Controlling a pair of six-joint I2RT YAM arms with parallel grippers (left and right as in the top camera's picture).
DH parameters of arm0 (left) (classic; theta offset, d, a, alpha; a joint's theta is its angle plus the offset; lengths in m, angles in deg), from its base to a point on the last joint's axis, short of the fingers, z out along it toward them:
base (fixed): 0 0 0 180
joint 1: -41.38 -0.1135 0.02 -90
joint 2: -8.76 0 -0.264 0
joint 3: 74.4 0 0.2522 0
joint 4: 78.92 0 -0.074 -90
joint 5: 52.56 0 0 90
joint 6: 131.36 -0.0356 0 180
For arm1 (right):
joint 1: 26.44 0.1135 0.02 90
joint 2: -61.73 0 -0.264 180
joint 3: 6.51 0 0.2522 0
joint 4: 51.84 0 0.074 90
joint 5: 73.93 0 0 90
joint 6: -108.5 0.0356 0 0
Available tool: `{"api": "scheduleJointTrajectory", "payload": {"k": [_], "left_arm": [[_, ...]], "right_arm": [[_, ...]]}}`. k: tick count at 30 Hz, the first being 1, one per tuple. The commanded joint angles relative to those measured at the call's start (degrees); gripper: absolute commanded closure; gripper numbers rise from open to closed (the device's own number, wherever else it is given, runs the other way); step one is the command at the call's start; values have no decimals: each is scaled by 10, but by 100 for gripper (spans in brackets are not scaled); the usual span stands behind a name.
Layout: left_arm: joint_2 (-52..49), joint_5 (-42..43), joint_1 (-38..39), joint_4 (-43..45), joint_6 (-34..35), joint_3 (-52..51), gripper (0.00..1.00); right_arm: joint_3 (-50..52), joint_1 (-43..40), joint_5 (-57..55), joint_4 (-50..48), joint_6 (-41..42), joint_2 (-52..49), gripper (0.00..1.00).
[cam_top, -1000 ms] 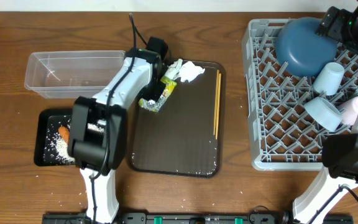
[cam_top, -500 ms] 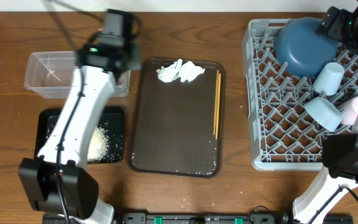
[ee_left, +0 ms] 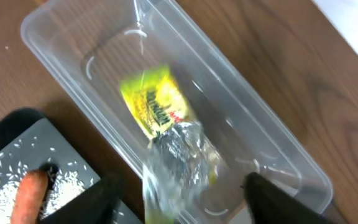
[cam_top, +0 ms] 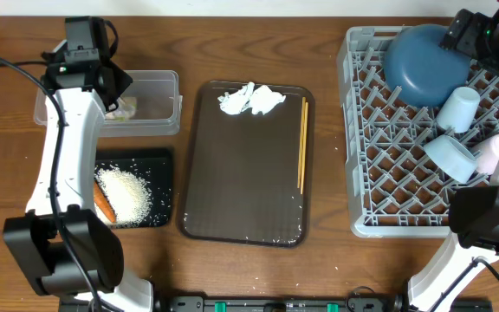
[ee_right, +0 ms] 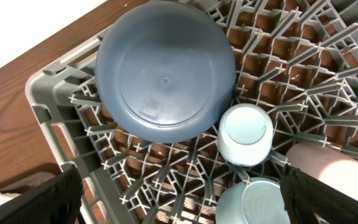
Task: Sort waste into correct bins and load items into the dishwasher rack
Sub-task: 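Carry the wrapper to the clear bin and release it, then move the left gripper back and grasp the crumpled white tissue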
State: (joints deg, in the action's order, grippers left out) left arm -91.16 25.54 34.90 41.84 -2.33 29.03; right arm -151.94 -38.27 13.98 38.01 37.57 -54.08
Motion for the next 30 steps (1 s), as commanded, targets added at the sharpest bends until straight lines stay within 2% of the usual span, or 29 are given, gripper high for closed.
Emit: {"api": "scheduleJointTrajectory", "payload": {"k": [1,5,10,13,17,22,30], "left_arm": [[-6,33,0,-3,20,-3,15],[-6,90,1,-3,20,-3,12],[-6,267,11,-2,-4,-3,11],[-6,322,41,18,-33,-3,11],[-10,318,110,66,-40,-3,11],[-36,308,183,136,-99,-3,11],[-143,166,256,186,-99,-3,11]], "right_arm": [[-2,-1,0,2,6,-3,1],[-2,-1,0,2,6,-3,1],[-2,-1,0,2,6,-3,1],[-2,-1,0,2,6,-3,1],[-2,-1,0,2,6,-3,1],[-2,-1,0,2,6,-3,1],[-2,-1,0,2,6,-3,1]]}}
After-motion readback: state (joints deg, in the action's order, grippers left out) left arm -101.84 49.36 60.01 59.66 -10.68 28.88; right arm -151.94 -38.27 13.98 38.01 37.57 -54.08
